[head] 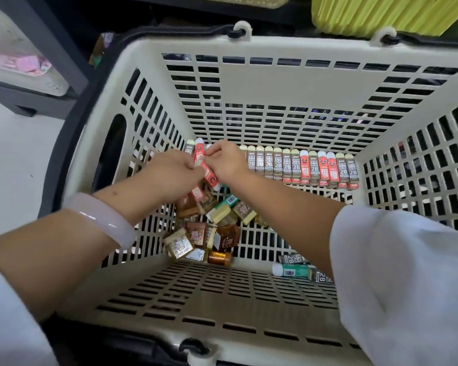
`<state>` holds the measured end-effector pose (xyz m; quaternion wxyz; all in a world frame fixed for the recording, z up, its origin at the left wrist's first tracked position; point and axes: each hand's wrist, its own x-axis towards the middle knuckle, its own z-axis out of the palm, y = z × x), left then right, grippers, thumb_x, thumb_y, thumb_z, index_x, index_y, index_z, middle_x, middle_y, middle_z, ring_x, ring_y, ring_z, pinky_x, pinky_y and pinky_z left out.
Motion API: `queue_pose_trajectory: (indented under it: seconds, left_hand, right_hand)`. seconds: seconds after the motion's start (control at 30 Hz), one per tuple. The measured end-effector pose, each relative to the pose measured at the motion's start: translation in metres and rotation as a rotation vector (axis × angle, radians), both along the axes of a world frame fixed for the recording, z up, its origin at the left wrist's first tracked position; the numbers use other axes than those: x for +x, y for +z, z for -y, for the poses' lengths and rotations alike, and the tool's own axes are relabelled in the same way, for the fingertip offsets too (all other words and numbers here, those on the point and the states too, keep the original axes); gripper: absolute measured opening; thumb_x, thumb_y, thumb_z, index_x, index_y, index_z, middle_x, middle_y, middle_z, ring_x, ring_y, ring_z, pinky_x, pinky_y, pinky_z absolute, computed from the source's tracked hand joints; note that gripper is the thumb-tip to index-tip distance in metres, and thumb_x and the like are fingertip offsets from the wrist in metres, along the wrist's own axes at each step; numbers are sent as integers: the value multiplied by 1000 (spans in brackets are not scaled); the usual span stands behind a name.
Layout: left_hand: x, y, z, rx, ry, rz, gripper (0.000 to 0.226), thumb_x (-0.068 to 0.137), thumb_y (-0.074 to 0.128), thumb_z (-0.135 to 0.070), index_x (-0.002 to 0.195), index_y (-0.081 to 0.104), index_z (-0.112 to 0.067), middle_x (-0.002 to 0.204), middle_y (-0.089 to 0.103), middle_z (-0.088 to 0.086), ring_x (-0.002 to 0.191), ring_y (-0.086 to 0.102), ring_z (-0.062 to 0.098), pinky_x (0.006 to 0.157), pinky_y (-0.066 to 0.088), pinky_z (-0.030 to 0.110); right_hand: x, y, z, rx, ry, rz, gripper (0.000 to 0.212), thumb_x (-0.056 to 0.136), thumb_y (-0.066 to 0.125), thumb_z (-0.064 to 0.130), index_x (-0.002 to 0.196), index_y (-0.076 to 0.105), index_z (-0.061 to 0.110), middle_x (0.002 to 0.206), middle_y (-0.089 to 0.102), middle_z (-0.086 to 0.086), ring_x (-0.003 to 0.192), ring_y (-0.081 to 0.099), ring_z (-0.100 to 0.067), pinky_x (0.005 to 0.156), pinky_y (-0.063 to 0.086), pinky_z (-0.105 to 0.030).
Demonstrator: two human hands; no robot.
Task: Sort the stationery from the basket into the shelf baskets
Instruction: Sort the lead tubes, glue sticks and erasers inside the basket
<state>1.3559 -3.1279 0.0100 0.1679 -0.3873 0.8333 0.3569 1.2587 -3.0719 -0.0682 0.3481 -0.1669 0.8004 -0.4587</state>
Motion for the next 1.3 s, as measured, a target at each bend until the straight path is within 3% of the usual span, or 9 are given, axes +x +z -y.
queue_pose_trajectory:
  seconds: [0.1,0.2,0.37,0.47,0.57,0.73,0.93,1.17,1.3]
  left_hand:
    - [-2,-1,-1,-145,-76,21,30,92,48,-35,88,62,-8,83,65,8,71,63,20,62,50,29]
    - [-4,-3,0,-84,-17,0,32,93,48,-31,96,62,-3,90,66,15,77,66,28,77,55,39]
    - [-9,-8,3,-40,110,-69,27,96,45,-27,99,59,-4,87,67,18,55,55,21,57,42,25]
    - [-11,-8,2,-34,135,-81,21,97,42,-28,90,55,-12,82,64,15,60,56,25,60,46,29]
    - [-12,-8,1,-51,79,-38,21,97,42,-26,80,51,-18,73,60,12,60,58,24,58,49,30]
    - [-14,-13,3,43,53,-13,17,97,41,-17,105,56,-12,67,58,11,53,53,18,46,39,24]
    - [-17,-9,8,-52,79,-61,18,95,43,-7,94,59,-16,86,61,15,71,61,29,59,51,29]
    - [-19,-8,12,15,134,-39,20,93,42,-1,94,54,-17,66,58,13,50,53,20,46,40,23]
    - [-19,-10,13,-11,151,-34,25,88,51,3,107,46,-12,74,63,20,51,55,25,46,42,26]
  right_hand:
    - [-1,1,0,42,97,-75,12,88,58,7,93,69,5,89,66,-7,74,55,-13,55,42,-15]
    - [-4,5,-8,31,117,-30,26,95,47,11,107,65,-3,99,67,-18,81,60,-25,77,55,-35]
    - [-15,13,-37,-115,210,264,29,97,41,34,107,62,17,104,65,-7,97,62,-20,85,53,-29]
    - [-21,15,-48,-186,266,372,14,92,53,16,101,63,22,96,63,-3,84,58,-13,75,51,-24]
    - [-25,16,-49,-155,282,277,28,91,53,11,111,61,27,90,59,3,72,50,-8,60,43,-20]
    - [-17,17,-49,-113,501,393,66,86,49,0,141,32,32,73,54,1,58,53,-7,55,48,-19]
    - [-15,21,-41,-177,219,231,15,88,58,6,92,46,14,69,61,-5,52,56,-8,44,44,-16]
    - [-15,2,-19,-62,-249,80,31,87,58,11,64,38,15,67,51,-5,64,52,-16,65,49,-32]
    - [1,-10,-4,-6,-379,-8,34,85,60,16,61,36,18,58,42,3,52,41,-12,55,41,-30]
